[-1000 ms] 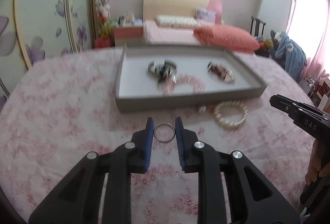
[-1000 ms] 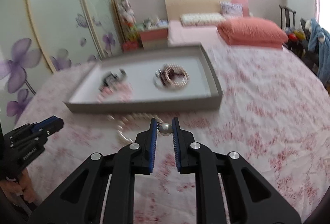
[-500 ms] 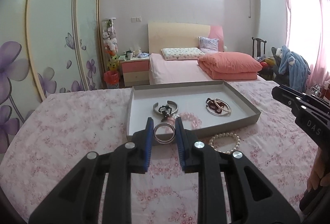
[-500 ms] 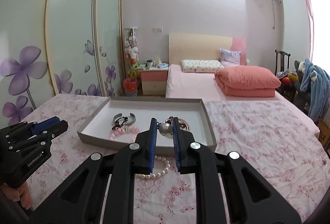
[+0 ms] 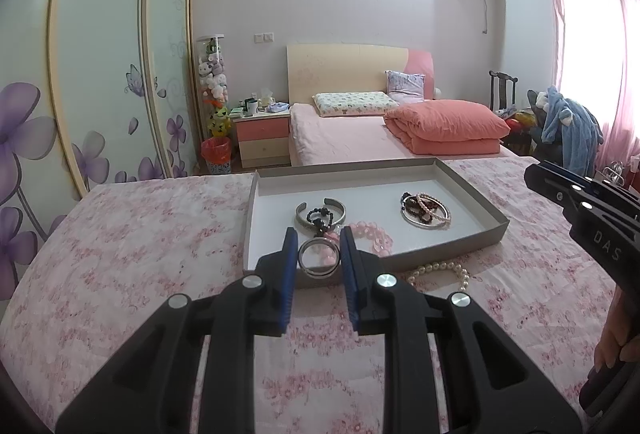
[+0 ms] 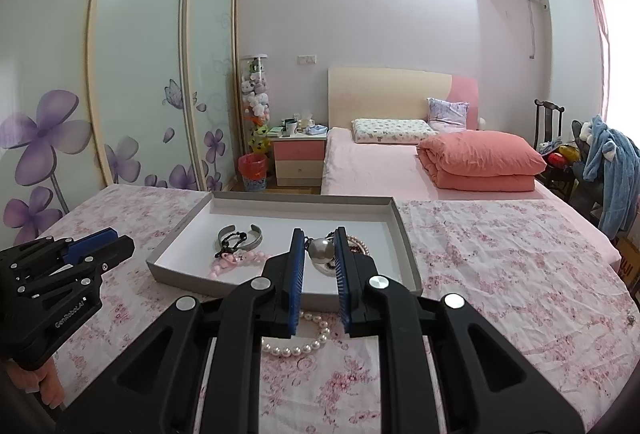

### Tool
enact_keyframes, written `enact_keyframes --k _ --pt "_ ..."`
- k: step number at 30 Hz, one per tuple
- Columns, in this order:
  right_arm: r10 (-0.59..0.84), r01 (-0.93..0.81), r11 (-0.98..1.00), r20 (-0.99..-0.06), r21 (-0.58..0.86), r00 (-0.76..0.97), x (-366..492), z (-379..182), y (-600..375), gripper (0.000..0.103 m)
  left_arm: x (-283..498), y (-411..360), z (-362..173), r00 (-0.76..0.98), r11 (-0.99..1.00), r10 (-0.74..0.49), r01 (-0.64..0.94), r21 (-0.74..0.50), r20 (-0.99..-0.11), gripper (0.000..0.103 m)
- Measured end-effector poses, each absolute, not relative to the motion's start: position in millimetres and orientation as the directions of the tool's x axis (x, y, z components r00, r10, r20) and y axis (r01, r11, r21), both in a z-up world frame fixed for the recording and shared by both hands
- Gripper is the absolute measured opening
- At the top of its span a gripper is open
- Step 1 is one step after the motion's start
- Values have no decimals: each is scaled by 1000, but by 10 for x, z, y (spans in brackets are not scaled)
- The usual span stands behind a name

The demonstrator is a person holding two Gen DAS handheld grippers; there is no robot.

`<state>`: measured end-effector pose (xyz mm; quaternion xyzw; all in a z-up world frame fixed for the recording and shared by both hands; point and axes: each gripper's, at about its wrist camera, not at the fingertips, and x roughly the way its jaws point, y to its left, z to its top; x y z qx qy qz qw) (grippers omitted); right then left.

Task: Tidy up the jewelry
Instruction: 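Carry the pearl earring and silver ring into the tray and open both grippers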

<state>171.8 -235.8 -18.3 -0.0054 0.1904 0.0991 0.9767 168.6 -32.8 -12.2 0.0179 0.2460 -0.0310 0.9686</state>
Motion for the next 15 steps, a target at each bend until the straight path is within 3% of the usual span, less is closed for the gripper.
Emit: enact_keyframes --k 5,15 --pt "208 -194 978 -385 75 899 2006 -158 -2373 16 2039 -286 -121 852 996 -89 85 -31 -516 22" --pt "246 -184 969 -539 168 806 2912 -508 -2315 16 2869 -243 -346 770 989 -143 84 -122 -622 22"
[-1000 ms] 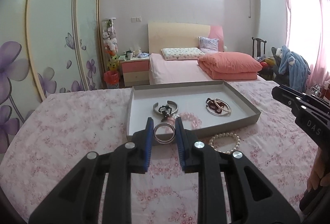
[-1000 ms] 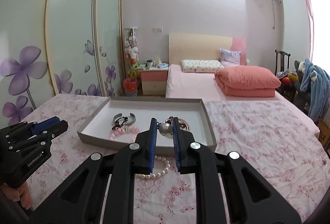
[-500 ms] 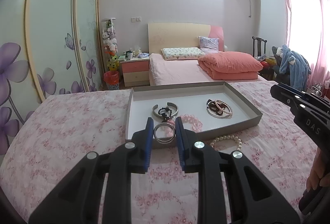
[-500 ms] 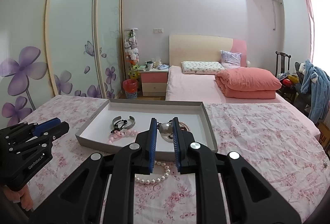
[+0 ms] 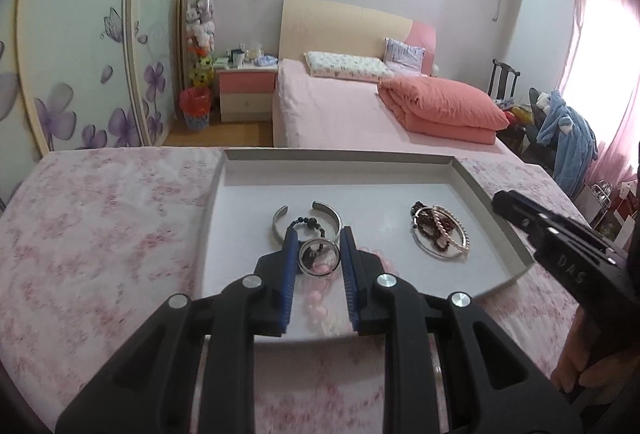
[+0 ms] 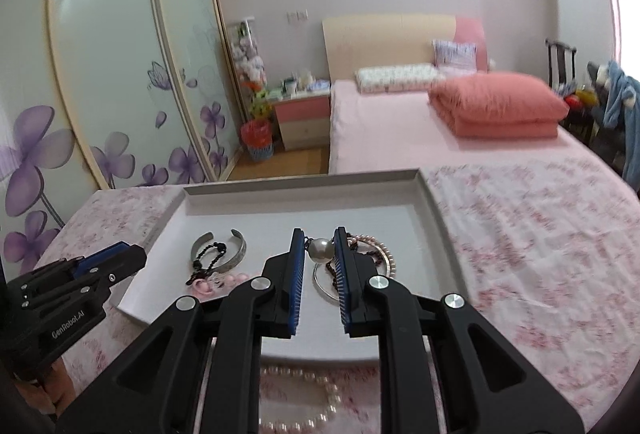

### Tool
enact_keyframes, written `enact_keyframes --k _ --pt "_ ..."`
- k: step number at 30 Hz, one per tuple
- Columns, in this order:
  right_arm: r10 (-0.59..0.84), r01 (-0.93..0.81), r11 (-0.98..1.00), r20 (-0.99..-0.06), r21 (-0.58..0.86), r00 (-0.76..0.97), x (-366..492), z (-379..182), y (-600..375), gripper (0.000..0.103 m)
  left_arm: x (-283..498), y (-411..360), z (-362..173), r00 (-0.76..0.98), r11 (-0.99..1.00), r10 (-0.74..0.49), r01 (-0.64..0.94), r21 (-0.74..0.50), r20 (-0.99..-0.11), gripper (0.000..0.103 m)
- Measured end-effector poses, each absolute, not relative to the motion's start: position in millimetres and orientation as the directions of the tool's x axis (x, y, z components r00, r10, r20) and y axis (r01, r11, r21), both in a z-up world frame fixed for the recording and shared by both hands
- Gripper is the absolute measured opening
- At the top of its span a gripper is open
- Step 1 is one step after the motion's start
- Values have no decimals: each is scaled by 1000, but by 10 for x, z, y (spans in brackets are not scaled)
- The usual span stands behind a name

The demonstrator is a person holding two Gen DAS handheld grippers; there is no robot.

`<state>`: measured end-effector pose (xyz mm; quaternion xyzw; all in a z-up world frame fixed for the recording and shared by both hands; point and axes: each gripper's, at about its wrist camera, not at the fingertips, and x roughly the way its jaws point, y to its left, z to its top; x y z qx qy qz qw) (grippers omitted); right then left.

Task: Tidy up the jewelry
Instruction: 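Carry the pearl earring and silver ring into the tray and open both grippers, then withdraw both grippers toward the white pearl bracelet and the remaining pearl earring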

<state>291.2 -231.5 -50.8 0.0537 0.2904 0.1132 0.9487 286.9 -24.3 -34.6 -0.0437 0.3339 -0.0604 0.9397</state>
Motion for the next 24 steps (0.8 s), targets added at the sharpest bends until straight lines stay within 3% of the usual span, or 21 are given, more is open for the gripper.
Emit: enact_keyframes --k 6,8,10,12,19,24 --pt "259 -190 965 -579 178 773 3190 -611 -2209 17 3155 -348 -465 743 986 -162 93 -139 -649 22" --pt "264 -188 964 -585 188 767 3215 -623 -2227 23 3220 -347 -499 732 983 -174 91 -158 -658 23" --pt "272 -188 961 -582 202 767 3200 -621 -2265 38 3258 -311 -530 722 979 -191 87 -186 -665 24" --pt "270 -184 962 -578 204 770 3148 -619 -2314 38 3250 -266 -541 723 977 -193 82 -196 -663 30" --pt "269 -172 961 -579 218 769 2990 -571 -2496 38 3070 -27 -452 739 976 -178 47 -214 -650 32" --pt "273 -190 962 -622 197 734 2766 -606 -2545 38 2799 136 -395 751 981 -149 29 -193 -643 44"
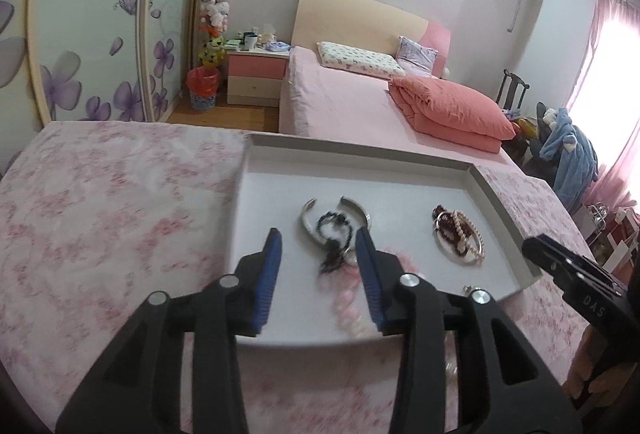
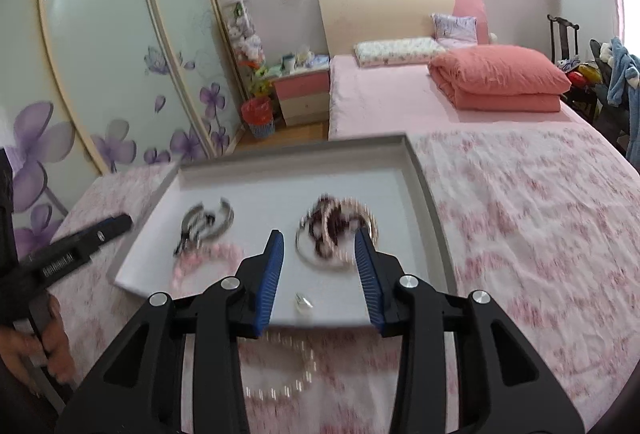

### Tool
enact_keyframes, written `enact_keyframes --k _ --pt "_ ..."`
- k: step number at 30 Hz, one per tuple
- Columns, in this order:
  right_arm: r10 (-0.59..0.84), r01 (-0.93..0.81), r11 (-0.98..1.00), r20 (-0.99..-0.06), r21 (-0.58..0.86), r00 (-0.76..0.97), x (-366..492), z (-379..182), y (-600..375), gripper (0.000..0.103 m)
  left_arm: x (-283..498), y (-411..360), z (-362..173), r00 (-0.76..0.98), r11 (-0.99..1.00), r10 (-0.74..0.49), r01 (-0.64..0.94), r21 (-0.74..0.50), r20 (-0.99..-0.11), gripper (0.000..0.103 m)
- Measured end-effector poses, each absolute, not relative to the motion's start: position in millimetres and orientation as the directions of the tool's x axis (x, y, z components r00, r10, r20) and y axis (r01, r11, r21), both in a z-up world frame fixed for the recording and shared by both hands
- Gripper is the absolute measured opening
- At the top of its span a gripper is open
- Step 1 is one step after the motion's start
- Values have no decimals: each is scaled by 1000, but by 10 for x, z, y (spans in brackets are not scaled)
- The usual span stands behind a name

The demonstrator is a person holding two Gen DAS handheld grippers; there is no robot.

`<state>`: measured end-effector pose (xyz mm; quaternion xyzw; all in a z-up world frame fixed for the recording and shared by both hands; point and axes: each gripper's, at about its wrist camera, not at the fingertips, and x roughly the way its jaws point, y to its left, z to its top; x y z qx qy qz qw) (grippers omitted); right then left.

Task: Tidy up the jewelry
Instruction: 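Withdraw both grippers toward the white pearl bracelet and the remaining pearl earring, then grasp the white pearl bracelet with the right gripper while the left grasps the pearl earring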

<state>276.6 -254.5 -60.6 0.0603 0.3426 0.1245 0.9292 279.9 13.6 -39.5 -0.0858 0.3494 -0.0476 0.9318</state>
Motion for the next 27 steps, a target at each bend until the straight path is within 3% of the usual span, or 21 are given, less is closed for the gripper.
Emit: enact_keyframes --k 3,12,15,16,24,27 --pt "277 -211 961 -674 181 685 2665 -738 -2502 36 2612 189 -407 751 985 -128 18 -174 -648 53" --pt "187 -234 971 -773 51 606 2562 -1095 -2240 33 2261 69 -496 724 991 -125 59 -119 -679 64" --pt "157 -241 971 -780 8 606 2530 -1146 -2225 12 2215 -24 -509 716 990 -141 83 -118 -684 65" --pt "158 -245 969 -783 7 602 2510 -1152 -2231 11 2208 -63 -519 711 989 -146 91 -117 -688 65" --pt "38 -160 983 -766 -85 642 2381 -1166 -2578 10 2225 -514 -723 647 983 -178 149 -105 -741 65" --pt "48 -121 992 -770 -38 636 2418 -1180 -2752 10 2305 -707 -839 625 986 -156 139 -88 -765 65"
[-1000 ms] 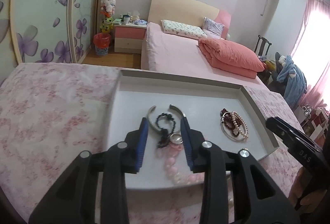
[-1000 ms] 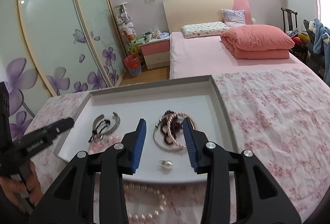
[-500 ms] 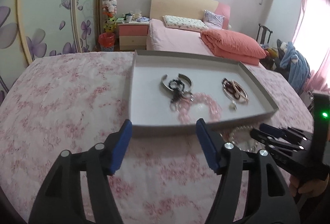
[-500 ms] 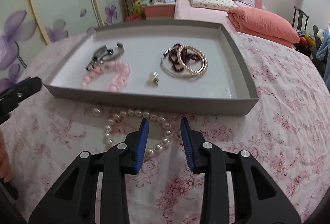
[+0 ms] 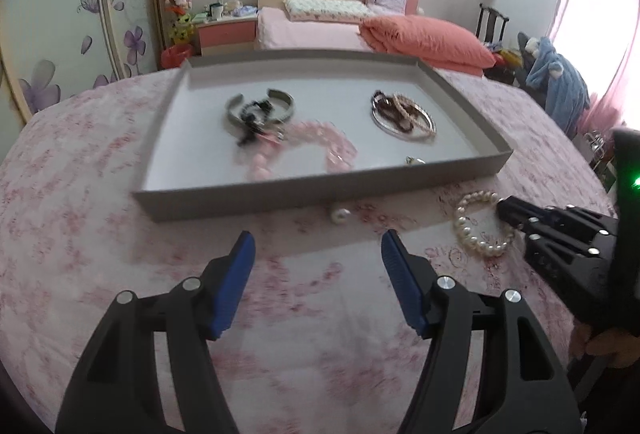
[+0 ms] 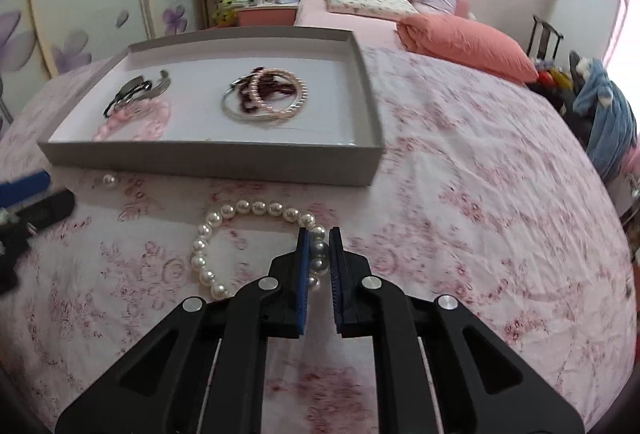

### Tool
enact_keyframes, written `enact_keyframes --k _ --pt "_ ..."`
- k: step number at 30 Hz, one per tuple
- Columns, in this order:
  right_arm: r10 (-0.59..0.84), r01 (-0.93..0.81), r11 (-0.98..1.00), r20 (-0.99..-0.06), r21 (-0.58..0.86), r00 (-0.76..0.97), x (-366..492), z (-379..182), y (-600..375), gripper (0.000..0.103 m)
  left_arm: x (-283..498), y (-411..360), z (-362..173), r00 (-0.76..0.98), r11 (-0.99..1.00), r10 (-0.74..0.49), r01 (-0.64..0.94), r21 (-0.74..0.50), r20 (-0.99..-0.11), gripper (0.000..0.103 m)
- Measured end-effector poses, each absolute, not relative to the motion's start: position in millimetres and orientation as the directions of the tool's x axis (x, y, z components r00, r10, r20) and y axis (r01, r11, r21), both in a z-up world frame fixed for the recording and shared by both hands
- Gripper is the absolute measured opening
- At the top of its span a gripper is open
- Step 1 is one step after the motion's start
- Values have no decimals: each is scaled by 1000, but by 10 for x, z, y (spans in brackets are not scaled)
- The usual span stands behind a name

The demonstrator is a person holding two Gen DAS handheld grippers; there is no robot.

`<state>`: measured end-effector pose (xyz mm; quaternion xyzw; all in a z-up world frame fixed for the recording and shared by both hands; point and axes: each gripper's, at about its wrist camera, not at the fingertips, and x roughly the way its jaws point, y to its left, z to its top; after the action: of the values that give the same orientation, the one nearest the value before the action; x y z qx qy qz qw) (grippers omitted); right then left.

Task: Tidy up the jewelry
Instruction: 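Grasp the white pearl bracelet with the right gripper while the left grasps the pearl earring, then lift the pearl bracelet with the right gripper while the left lifts the pearl earring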

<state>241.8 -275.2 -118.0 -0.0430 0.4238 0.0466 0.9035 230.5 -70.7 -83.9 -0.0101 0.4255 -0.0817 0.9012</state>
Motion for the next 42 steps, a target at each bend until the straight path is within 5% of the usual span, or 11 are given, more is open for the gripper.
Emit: enact_keyframes --k 10,15,30,42 --pt "86 -127 992 -771 7 631 2406 -1191 -2830 11 2594 -964 -1001 607 998 -58 32 -49 -793 45" --pt "85 -127 992 -771 6 631 2398 -1188 -2833 11 2607 -1017 -1008 620 1000 -15 17 -6 -784 14" --pt "144 -264 964 -770 -34 622 2237 -1166 -2458 11 2100 6 -980 623 998 -60 41 -44 -780 14" --pt "168 -258 966 -771 5 614 2246 -1164 -2512 11 2107 -8 -992 620 997 -69 57 -43 -781 21"
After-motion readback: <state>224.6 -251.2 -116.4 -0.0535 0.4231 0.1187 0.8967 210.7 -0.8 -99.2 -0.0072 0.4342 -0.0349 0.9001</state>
